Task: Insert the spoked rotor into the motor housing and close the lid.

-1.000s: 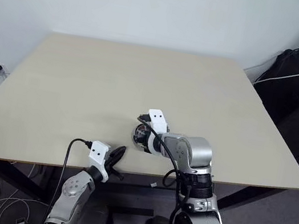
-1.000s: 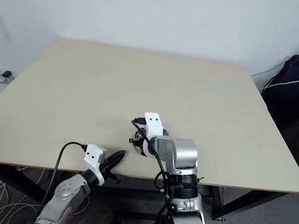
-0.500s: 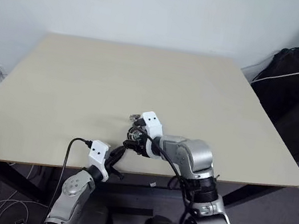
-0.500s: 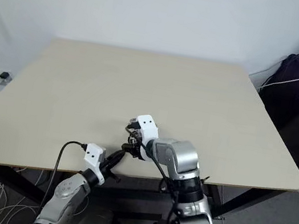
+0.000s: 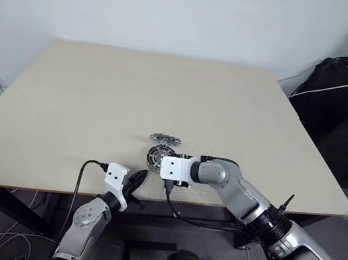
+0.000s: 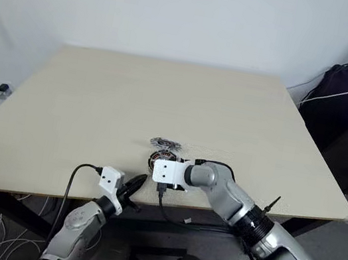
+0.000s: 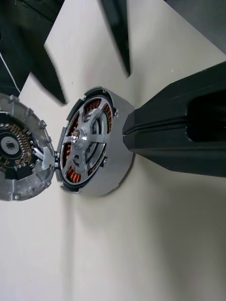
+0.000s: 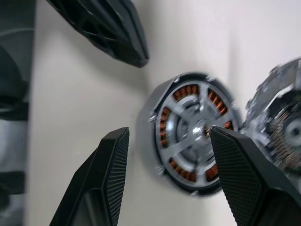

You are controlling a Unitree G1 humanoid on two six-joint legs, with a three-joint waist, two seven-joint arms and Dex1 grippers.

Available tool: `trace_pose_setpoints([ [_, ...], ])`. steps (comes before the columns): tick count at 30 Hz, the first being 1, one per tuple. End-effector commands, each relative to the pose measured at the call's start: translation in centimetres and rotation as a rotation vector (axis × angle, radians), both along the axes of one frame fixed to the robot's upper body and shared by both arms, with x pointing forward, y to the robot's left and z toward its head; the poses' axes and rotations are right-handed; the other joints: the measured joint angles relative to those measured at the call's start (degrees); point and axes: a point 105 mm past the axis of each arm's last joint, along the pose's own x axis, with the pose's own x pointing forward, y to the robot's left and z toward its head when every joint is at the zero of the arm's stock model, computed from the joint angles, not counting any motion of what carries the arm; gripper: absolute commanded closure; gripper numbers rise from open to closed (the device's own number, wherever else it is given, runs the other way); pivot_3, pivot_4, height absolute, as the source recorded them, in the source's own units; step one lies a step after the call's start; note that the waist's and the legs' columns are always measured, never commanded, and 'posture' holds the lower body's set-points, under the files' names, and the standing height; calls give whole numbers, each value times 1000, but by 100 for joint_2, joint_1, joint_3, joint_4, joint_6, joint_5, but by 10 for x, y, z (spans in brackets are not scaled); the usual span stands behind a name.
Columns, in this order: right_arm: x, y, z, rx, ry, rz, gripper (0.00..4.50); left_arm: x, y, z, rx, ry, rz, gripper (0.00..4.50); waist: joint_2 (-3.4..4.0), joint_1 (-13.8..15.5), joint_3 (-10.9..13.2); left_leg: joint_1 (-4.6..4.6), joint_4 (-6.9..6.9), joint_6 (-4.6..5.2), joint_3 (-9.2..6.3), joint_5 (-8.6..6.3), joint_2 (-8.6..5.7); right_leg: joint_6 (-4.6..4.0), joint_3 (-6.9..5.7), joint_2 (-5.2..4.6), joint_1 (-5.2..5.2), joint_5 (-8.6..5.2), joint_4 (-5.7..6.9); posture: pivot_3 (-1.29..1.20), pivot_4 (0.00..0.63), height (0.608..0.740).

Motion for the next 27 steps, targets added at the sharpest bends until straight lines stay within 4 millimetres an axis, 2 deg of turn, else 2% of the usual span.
trace_pose_setpoints([
  [1, 13, 1, 15, -20, -99, 67, 1572, 5, -1, 15, -21, -55, 1, 4500, -1, 28, 0, -1, 0, 0, 0, 0, -2, 0, 0, -9, 0, 0, -1, 0, 0, 740],
  [7, 20, -6, 12, -130, -157, 174, 1572, 5, 1, 12, -19, -52, 2, 4500, -1, 45, 1, -4, -2, 1, 0, -1, -5, -1, 0, -17, 0, 1, -8, 0, 0, 740],
  [14, 19, -20, 7, -249, -118, 261, 1572, 6, 1, 10, -22, -49, 11, 4500, -1, 44, 1, -2, -1, 1, -1, -1, -4, -2, -1, -18, 1, 1, -5, 0, 0, 740],
  [27, 28, -23, 6, -321, -135, 282, 1572, 5, 3, 5, -28, -48, 20, 4500, 0, 44, 0, -2, -1, 0, -1, -1, -3, -3, 0, -26, 0, 2, -4, 0, 0, 740],
])
